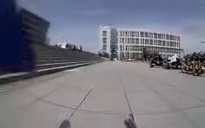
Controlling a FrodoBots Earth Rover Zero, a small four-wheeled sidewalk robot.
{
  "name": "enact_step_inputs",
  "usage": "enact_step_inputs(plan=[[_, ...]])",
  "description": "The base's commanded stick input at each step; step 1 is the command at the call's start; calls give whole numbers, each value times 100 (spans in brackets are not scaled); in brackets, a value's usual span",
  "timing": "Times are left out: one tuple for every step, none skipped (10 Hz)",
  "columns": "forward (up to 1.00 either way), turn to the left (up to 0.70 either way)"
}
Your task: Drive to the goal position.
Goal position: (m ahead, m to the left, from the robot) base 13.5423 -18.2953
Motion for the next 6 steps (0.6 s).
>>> enact_step_inputs(plan=[[70,-19],[70,-1],[70,0],[70,0],[70,0],[70,0]])
